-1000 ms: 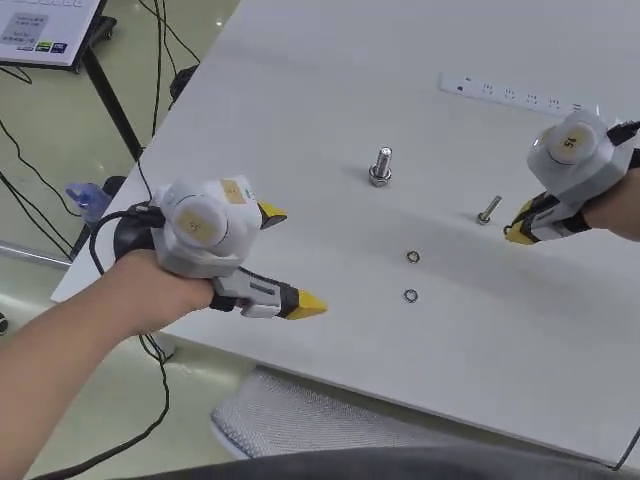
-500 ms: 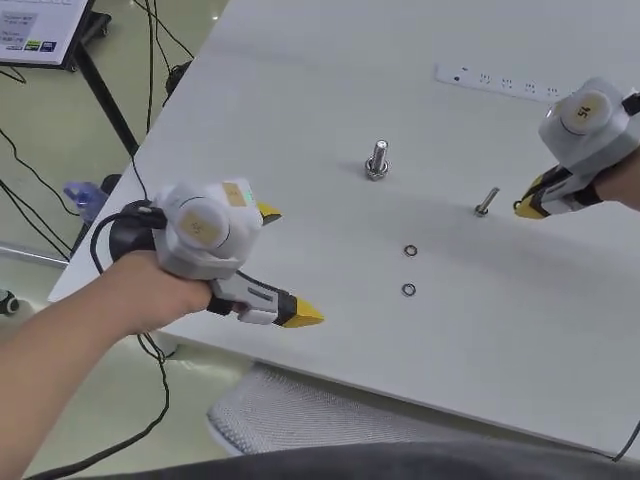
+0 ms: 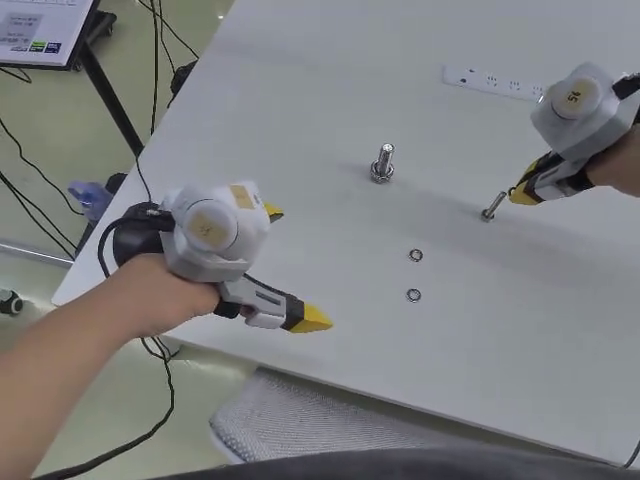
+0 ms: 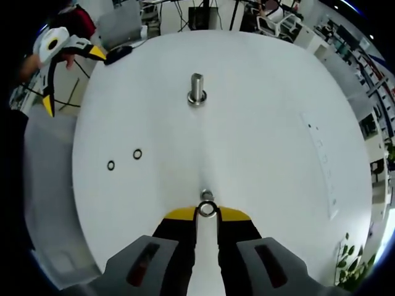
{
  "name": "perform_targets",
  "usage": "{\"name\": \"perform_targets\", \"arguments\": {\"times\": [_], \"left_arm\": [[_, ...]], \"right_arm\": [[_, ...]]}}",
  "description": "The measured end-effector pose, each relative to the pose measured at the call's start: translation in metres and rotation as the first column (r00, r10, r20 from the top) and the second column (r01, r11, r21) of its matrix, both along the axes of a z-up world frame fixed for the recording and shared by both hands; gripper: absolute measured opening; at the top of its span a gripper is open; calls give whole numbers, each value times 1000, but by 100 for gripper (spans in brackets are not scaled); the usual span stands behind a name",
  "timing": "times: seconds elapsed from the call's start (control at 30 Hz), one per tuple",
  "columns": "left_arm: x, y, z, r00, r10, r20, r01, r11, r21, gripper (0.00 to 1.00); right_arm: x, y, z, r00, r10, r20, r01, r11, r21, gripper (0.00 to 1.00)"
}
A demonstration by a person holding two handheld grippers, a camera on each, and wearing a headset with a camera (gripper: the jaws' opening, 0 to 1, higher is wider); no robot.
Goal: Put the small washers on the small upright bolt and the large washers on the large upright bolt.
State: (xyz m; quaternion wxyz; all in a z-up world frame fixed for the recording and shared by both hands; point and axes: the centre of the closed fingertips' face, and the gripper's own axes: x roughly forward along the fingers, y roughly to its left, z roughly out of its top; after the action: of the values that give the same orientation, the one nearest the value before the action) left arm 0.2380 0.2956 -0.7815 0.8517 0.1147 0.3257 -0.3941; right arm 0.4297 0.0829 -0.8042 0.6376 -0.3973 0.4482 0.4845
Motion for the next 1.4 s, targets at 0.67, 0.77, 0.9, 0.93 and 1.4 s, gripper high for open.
{"name": "perform_targets", "arguments": {"times": [0.67, 0.77, 0.9, 0.93, 1.4], "left_arm": [[-2, 5, -10, 1000, 7, -18, -7, 1000, 3, 99], [-1, 5, -9, 1000, 8, -18, -8, 1000, -2, 98], [-1, 5, -11, 1000, 10, -21, -10, 1000, -2, 98], [0, 5, -10, 1000, 11, -17, -11, 1000, -2, 97], [1, 3, -9, 999, 23, -23, -24, 1000, -14, 96]], "right_arm": [[3, 7, -18, 1000, 4, -29, -5, 1000, -19, 13], [3, 7, -21, 999, 4, -34, -5, 1000, -27, 13], [1, 9, -23, 999, 14, -34, -15, 999, -33, 13], [1, 9, -24, 999, 14, -34, -15, 999, -35, 13], [4, 8, -36, 999, 27, -45, -29, 998, -52, 13]]}}
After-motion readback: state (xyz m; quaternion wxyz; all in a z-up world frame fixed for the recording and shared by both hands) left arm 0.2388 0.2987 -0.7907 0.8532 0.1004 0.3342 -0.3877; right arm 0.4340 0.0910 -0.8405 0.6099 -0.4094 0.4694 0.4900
